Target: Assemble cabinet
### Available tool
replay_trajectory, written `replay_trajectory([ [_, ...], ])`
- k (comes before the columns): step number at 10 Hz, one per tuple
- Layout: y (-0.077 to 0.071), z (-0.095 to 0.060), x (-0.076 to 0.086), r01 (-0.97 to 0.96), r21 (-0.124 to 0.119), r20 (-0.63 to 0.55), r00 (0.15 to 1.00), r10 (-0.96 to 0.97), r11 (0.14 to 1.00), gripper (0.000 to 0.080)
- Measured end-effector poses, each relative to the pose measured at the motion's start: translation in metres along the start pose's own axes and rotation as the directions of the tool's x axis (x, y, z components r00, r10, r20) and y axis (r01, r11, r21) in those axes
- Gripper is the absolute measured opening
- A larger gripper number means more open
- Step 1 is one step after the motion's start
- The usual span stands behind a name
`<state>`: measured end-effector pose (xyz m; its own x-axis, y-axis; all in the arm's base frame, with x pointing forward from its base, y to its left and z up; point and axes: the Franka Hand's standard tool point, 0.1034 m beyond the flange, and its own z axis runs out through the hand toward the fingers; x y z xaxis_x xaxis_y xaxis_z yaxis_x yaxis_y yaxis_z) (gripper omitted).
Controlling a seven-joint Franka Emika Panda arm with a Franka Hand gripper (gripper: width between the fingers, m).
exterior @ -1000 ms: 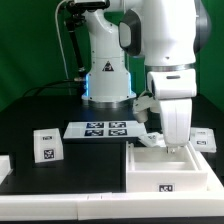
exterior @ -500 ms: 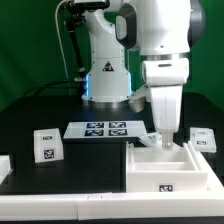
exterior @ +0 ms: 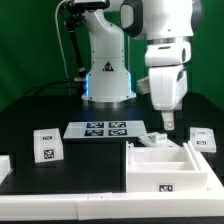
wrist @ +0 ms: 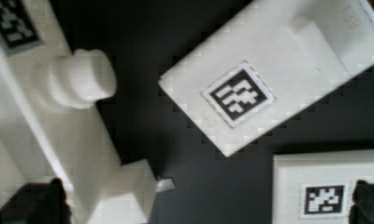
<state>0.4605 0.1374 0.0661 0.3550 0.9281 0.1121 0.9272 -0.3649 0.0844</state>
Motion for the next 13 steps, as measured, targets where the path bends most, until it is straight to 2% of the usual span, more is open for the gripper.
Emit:
replay_trajectory([
  [1,-0.016,0.006,0.014,0.004,0.006,-0.017,1.0,-0.004,1.0,0.0797],
  [2,-0.026,0.013,0.022,0.014,0.017,-0.019,1.0,-0.013,1.0,0.0797],
  [6,-0.027,0.014,0.022,0.01,0.02,-0.019,1.0,-0.01,1.0,0.0797],
  [8,-0.024,0.021,0.012,0.018,0.02,-0.02,1.0,-0.017,1.0,0.0797],
  [9,-0.034,0.025,0.017,0.014,0.013,-0.042,0.999,-0.014,1.0,0.0797],
  [13,-0.059,0.032,0.028,0.052,0.023,-0.062,0.997,-0.05,0.998,0.0797],
])
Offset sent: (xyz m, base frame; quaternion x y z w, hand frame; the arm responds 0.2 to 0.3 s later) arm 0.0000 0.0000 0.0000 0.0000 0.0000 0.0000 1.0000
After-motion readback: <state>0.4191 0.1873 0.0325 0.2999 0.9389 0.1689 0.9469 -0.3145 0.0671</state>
